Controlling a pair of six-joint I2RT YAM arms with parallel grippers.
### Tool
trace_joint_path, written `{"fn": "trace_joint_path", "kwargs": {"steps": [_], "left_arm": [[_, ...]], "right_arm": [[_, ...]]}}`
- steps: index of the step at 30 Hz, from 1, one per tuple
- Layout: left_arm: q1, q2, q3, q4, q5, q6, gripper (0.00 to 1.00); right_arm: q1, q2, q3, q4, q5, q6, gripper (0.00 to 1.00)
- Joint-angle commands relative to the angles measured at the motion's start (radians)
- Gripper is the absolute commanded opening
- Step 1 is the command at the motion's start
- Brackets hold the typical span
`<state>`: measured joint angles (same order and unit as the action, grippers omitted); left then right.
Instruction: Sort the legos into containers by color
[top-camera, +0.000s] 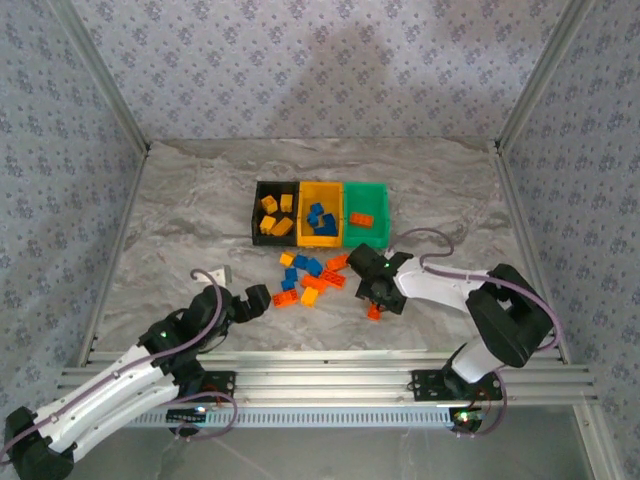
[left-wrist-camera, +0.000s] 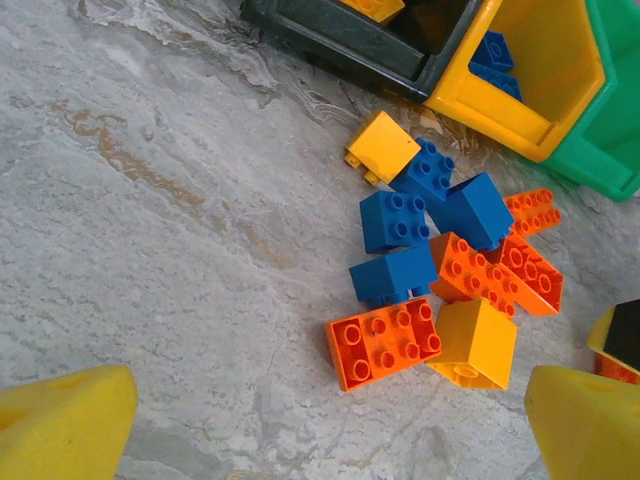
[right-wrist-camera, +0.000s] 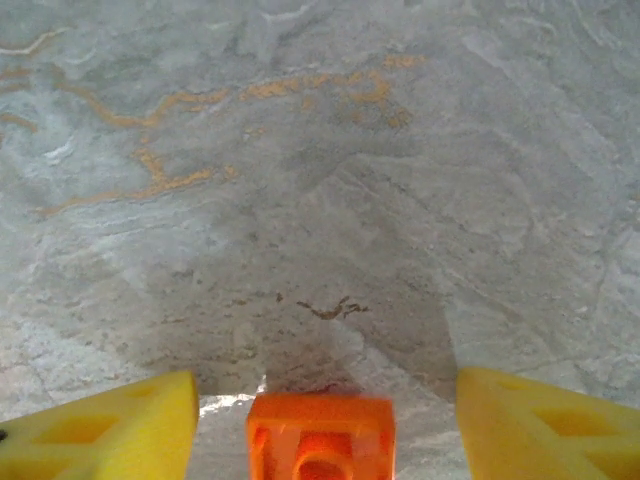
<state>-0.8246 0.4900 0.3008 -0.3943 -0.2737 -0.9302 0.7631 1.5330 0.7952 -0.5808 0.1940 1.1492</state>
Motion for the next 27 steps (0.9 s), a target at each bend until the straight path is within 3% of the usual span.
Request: {"fn": "trace_joint_path", "kwargs": {"steps": [1,10,17,22,27], "left_arm": [[0.008,-0.023,-0.012,-0.015,0.005,-0.016,0.99],[0.009,-0.045,-0.019,-0.031,0.005,-0.018,0.99],[0.013,-0.043,-0.013,-0.037,0.007,-0.019,0.99],[0.013,-0.039,0.005,-0.052,0.01,-0.013,0.99],[0.014,-0.02,0.028,-0.058,0.013,-0.007,0.99]], "right_arm": [[-0.016,0.021,0.017,-0.044,-0.037,0.022,0.64],[0.079,-0.001,0.009,-0.079,-0.064,-0.03,0.6],[0.13,0.032,-0.016,-0.068,-0.086,-0.01,0.37],[0.129,-0.045,0.034,-0.079,-0.011,-0.121,0.29],[0.067,-0.175,0.129,-0.076,0.075,-0.294,0.27]]}}
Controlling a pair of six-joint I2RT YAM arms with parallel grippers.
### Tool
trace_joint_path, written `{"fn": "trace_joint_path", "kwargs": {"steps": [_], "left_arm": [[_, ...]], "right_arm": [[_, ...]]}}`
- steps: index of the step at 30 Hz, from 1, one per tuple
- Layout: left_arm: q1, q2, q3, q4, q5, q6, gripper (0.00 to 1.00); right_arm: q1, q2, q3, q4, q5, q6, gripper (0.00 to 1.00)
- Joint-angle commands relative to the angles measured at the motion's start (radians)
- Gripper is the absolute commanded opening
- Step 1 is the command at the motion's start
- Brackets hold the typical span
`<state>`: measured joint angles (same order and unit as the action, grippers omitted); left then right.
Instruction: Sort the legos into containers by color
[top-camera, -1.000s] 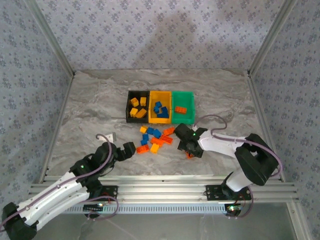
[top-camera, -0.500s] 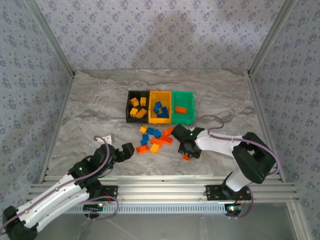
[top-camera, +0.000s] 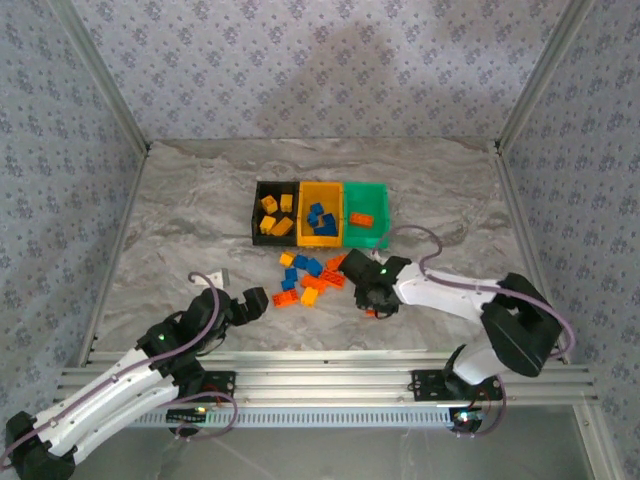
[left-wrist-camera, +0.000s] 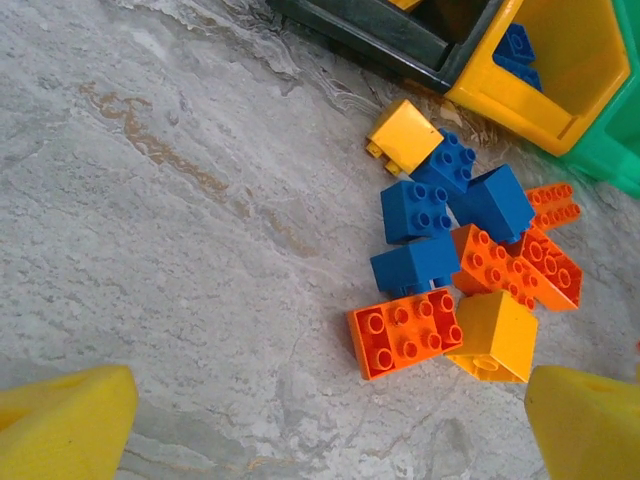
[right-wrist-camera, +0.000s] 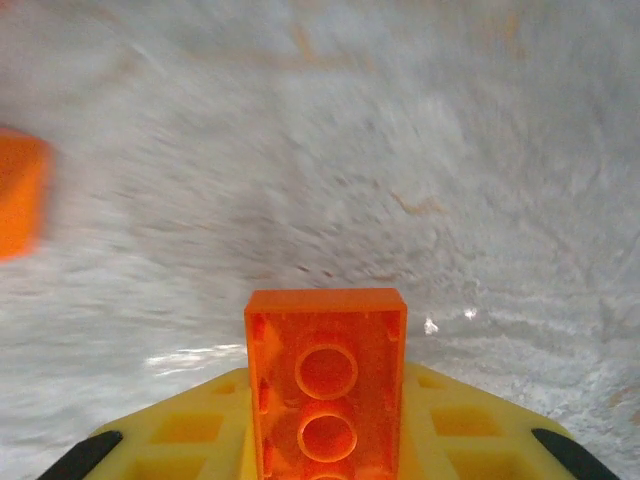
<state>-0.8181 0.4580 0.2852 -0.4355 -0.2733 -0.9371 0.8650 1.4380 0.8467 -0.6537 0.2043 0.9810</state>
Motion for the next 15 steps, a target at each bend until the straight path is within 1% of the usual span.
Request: {"fn": "trace_joint_path", "kwargs": {"steps": [1,4,5,8,10,12,15], "left_arm": [[0.008,0.018,0.047,-0.017,0.013,0.002,0.99],[0.009,0.043,0.069,-0.016,0.011,0.009,0.99],[0.009,0.053,0.075,-0.015,0.011,0.012,0.99],[0.01,0.091,0.101,-0.016,0.012,0.018,1.0],[0.009,0.117,0.116,-0.013,0.016,0.019,1.0],[0.008,0.144,0.128,-0.005,0.022,0.023,0.99],[0.008,0.184,0.143,0.004,0.033,0.026,0.99]], "right_arm": [[-0.056,-0.094,0.1,0.011,0.061,-0.156,0.27],[-0.137,-0.079,0.183,0.049,0.034,-0.232,0.27],[-0.161,-0.061,0.214,0.096,0.025,-0.258,0.28],[-0.233,0.045,0.318,0.171,-0.013,-0.329,0.29],[-0.268,0.14,0.416,0.171,0.003,-0.344,0.29],[-0.294,0.235,0.49,0.18,0.044,-0.398,0.3],[-0.318,0.361,0.597,0.149,0.079,-0.425,0.3]]}}
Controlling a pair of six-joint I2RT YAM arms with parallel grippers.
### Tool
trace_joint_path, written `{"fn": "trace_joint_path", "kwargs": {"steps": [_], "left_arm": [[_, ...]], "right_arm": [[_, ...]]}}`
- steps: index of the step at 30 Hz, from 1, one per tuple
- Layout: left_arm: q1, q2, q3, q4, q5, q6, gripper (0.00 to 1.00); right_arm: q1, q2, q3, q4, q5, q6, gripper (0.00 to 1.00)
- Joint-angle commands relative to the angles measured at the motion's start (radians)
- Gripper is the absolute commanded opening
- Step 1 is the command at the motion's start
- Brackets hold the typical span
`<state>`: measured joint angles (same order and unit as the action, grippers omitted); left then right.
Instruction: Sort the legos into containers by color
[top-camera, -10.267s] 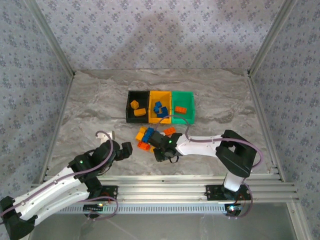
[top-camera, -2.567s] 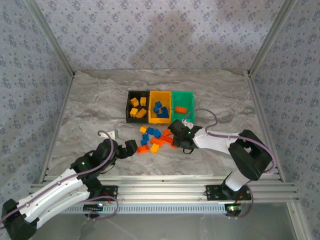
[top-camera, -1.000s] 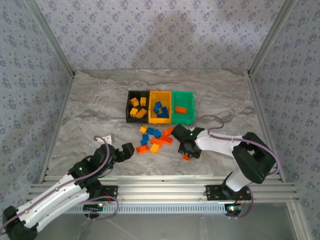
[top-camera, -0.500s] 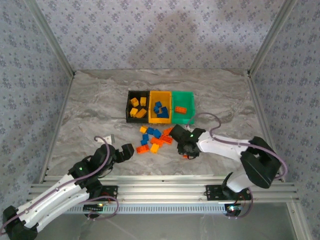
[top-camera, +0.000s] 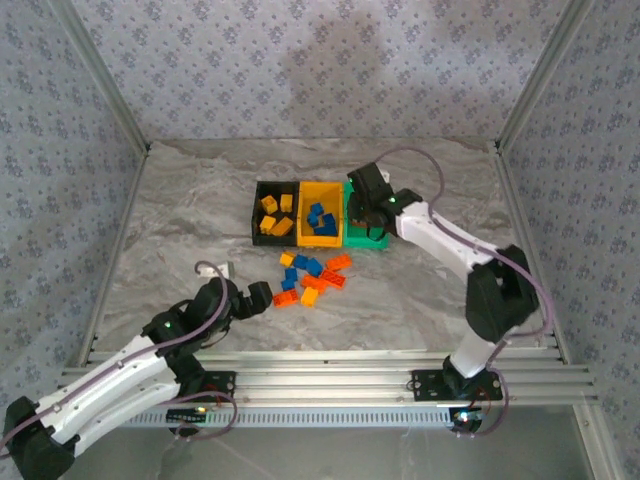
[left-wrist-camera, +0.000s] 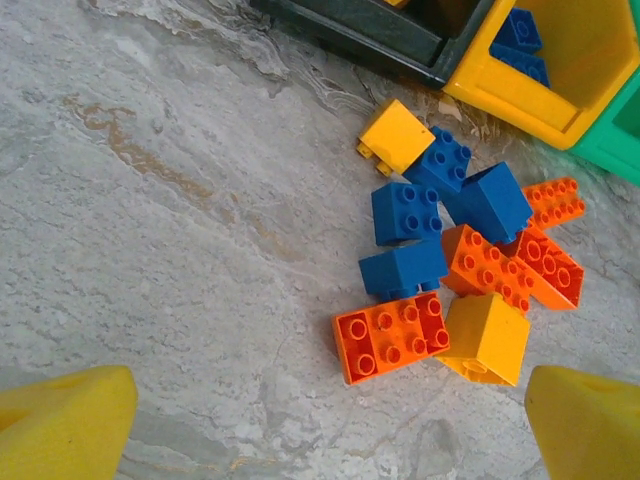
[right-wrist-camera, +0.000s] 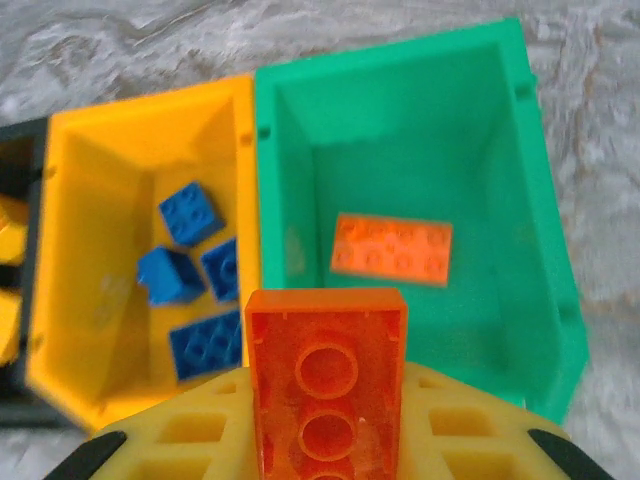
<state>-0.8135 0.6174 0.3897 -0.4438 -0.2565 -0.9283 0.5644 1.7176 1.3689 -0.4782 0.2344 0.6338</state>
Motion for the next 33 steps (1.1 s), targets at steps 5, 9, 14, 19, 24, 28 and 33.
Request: {"fn": "trace_joint_path", "kwargs": {"steps": [5,9,14,19,24,28,33], "left_arm": [[0.004,0.084,0.064,0.012,0.032,0.028,0.99],[0.004,0.108,0.076,0.012,0.039,0.033,1.0],[0.005,0.12,0.091,0.02,0.043,0.054,1.0],[0.005,0.151,0.124,0.022,0.058,0.104,0.99],[0.005,0.261,0.167,0.049,0.118,0.182,0.99],[0.0,0.458,0.234,0.04,0.145,0.264,0.97],[-0.034,0.647,0.277,0.095,0.117,0.31,0.93]], "right_arm": [[-0.046,0.207,0.19,-0.067,0.064,-0.092,0.37],[-0.056,0.213,0.217,-0.059,0.056,-0.1,0.58],[-0.059,0.114,0.17,-0.015,0.065,-0.1,0.72],[-0.021,-0.06,-0.03,0.069,-0.019,-0.045,0.74],[0.065,-0.198,-0.265,0.135,-0.068,0.017,0.75],[0.122,-0.249,-0.359,0.133,-0.069,0.04,0.75],[0.14,-0.294,-0.419,0.133,-0.051,0.061,0.75]]}}
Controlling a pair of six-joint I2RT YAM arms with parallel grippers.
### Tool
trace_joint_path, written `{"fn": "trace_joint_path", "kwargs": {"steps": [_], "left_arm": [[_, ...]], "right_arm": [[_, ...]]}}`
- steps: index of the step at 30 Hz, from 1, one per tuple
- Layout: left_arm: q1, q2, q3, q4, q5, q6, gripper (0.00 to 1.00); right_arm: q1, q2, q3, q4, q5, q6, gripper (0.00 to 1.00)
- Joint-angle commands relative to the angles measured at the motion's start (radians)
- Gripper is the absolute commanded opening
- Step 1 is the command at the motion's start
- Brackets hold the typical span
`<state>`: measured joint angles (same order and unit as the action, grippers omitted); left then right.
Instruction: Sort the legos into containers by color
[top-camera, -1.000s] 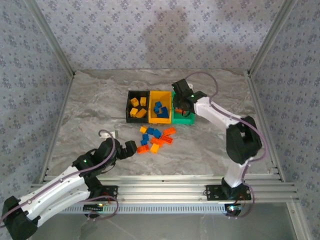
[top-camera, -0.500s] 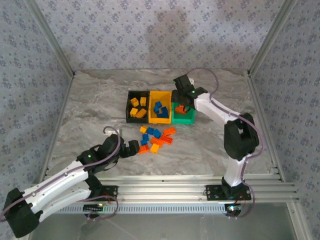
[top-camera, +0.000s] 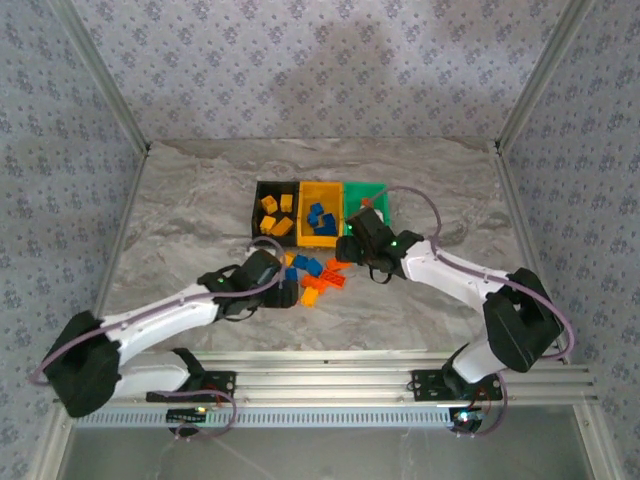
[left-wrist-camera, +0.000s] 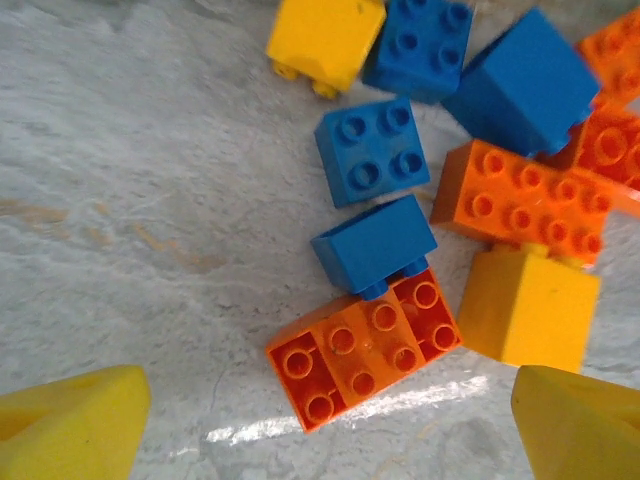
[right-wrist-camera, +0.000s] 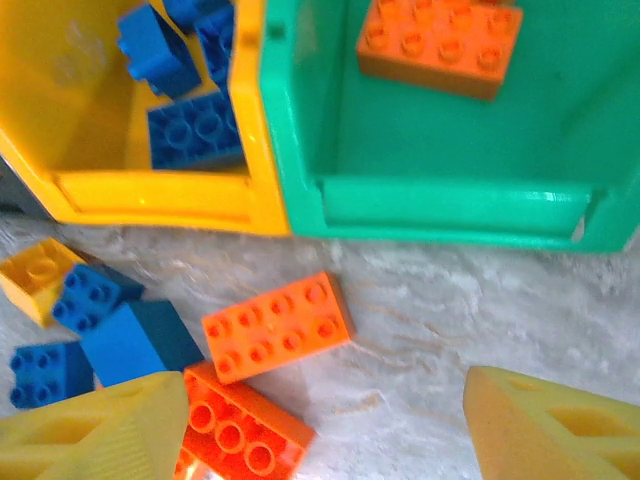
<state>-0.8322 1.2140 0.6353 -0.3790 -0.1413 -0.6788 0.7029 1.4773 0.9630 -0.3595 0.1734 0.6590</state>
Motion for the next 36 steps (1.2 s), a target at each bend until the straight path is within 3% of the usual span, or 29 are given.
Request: {"fn": "trace_joint_path", "kwargs": {"steps": [1,11,18,25,36], "left_arm": [[-0.016,0.075,0.031,0.043,-0.002,0.059,0.93],[-0.015,0.249,0.027,0.087,-0.049,0.047,0.8],[0.0,0.164,-0.078,0.09,-0.071,-0.008,0.69],[0.027,0.181,-0.085,0.131,-0.029,0.001,0.78],[0.016,0.122,-0.064,0.044,-0.025,0.01,0.6]], "right_arm": [[0.0,-0.064,-0.02,0.013,0.016,0.037,0.75],[-0.016,-0.122,-0.051,0.003,0.028,0.04,0.75],[-0.022,-0.148,-0.066,0.018,0.028,0.043,0.75],[-0.028,-0.146,-0.063,0.024,0.021,0.044,0.75],[-0.051,-0.192,-0.093,0.025,0.022,0.061,0.75]]}}
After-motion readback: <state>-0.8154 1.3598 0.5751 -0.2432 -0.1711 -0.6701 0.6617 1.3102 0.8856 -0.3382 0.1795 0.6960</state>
